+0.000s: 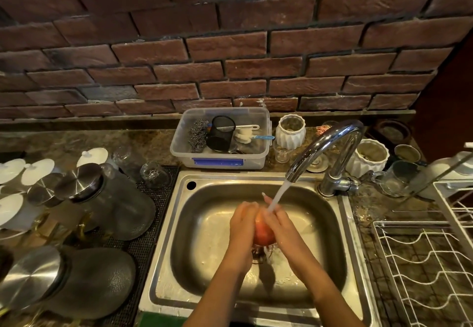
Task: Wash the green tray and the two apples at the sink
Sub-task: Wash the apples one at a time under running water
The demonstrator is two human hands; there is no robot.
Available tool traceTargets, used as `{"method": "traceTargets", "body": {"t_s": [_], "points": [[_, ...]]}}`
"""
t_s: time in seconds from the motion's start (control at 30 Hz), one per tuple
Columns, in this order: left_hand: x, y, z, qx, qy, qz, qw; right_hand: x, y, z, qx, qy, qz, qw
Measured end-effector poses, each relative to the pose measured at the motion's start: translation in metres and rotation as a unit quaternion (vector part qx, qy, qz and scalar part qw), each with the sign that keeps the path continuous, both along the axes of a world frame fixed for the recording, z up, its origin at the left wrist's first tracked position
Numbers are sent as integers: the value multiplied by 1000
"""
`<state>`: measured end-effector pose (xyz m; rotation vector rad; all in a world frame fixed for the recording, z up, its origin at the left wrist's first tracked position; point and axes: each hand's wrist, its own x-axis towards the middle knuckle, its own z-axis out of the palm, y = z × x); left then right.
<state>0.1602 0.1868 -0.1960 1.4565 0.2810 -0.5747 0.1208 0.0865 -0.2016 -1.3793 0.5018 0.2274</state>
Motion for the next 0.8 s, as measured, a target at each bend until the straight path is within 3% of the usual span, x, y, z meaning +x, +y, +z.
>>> {"method": "traceTargets", "body": {"t_s": [0.2,0.27,0.33,0.43,0.57,0.7,0.8], "points": [[9,11,6,-41,166,-27,985,-9,-8,-14,-30,-114,37,992],[8,9,7,-9,124,-67,990,-3,-4,-15,-54,-88,-27,994],[4,5,7,58,27,-114,991,6,-1,-14,-73,-41,-100,991],[-2,4,-2,112,-76,-128,982,23,-1,-11,-78,43,-122,989],[-1,10,-9,153,-202,-153,955,31,-3,2,13,203,-162,966],[2,5,-10,120,-219,-85,964,26,-4,6,-3,141,-123,982],[6,-3,-6,81,-153,5,985,19,-3,3,-62,41,-63,995]]}}
